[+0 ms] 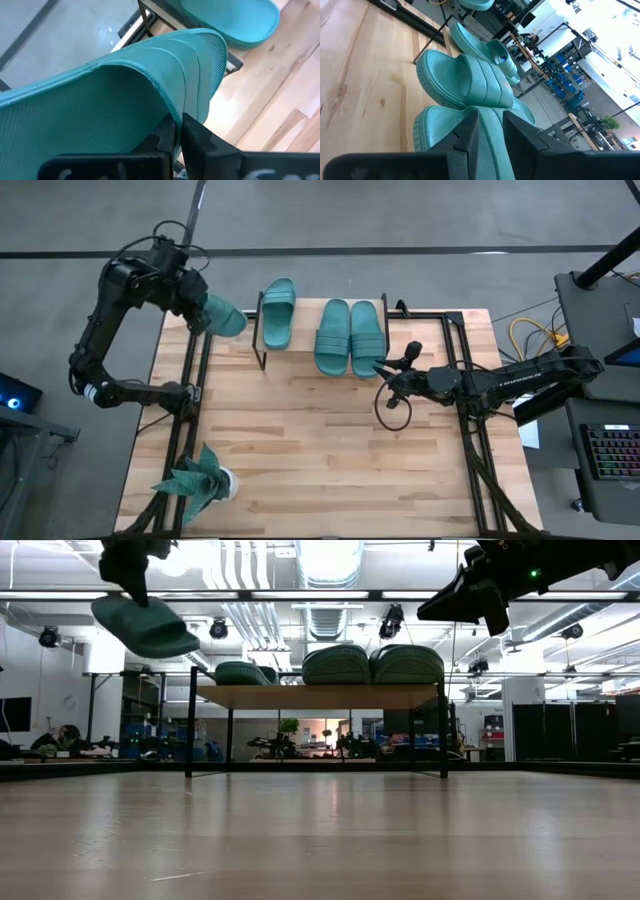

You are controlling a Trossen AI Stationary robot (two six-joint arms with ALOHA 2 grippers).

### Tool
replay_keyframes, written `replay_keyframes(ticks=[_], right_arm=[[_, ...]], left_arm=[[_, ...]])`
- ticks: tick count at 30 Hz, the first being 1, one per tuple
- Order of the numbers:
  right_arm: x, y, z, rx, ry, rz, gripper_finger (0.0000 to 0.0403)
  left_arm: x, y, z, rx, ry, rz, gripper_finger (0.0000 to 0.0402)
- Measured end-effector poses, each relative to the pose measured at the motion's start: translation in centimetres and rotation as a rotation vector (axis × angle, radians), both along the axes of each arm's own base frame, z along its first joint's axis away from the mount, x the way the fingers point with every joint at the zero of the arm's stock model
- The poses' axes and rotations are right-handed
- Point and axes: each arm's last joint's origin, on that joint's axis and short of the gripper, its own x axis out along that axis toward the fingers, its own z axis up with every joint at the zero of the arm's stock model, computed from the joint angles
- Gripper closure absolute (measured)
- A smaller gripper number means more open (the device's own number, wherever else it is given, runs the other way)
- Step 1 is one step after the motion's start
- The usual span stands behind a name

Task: Pick and place slides into the shelf
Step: Put the green slide on the shelf

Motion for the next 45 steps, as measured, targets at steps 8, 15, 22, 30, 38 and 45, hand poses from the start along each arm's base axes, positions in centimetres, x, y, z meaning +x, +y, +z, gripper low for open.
replay_keyframes(ticks=[8,15,22,30,38,45], right_arm=[[0.0,0.0,0.0,-0.001,0.0,0.002,0.0313],[0.0,0.0,0.0,-0.001,0.0,0.001,0.0308],[0.2,0.1,0.9,0.014,-0.095,0.018,0.0309],[0.3,0.4,3.2,0.028,-0.329,0.164,0.0293],[-0.2,-1.5,6.6,-0.006,-0.619,0.095,0.0277],[1.4,-4.4,8.9,0.108,-0.527,0.216,0.0242]], left_arm=[[0.2,-1.1,1.4,0.053,-0.069,-0.085,0.0402],[0.5,-2.4,2.9,0.175,-0.154,-0.163,0.0402],[2.7,-2.7,4.6,0.3,-0.364,-0.345,0.0402],[6.6,-2.7,5.5,0.444,-0.477,-0.554,0.0401],[10.9,-2.7,5.9,0.685,-0.569,-0.755,0.0401],[13.9,-1.8,4.6,0.698,-0.526,-0.821,0.0401]])
